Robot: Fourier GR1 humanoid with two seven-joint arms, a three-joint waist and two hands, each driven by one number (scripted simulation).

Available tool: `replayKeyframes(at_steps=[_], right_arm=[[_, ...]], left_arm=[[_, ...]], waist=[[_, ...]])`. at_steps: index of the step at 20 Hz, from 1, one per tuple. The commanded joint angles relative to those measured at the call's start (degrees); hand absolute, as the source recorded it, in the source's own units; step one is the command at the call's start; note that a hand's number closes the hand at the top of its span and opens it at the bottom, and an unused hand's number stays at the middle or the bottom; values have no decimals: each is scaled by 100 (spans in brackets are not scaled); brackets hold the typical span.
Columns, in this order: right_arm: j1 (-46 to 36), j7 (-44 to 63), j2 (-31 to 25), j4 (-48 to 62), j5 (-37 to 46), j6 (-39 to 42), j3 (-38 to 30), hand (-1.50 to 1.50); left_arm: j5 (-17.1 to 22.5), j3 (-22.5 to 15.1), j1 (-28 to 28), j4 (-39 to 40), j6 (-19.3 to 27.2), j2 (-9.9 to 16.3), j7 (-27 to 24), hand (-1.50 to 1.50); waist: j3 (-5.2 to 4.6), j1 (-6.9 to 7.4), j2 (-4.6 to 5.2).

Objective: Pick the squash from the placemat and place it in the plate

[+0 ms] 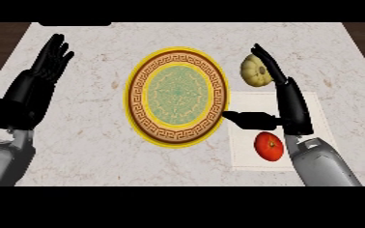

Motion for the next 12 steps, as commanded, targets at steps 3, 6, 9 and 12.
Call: replayKeyframes(at_steps=[3, 6, 9, 12], right_arm=[[-366, 2226, -1188, -612, 590, 876, 104, -150], [-713, 3021, -1773, -405, 622, 1778, 218, -150], [-926, 3938, -2194, -668, 241, 2799, 335, -150], [-1257, 4717, -2270, -722, -341, 3718, 434, -150]], left_arm=[[-38, 63, 19, 18, -84, 34, 36, 0], [-91, -12, -29, 66, -12, -113, 8, 0], [-178, -77, 107, -90, 77, -135, 73, 0], [-173, -83, 15, 58, 35, -239, 24, 0]], waist=[[-23, -61, -47], [-30, -17, -20], [-28, 32, -42], [-23, 33, -15]])
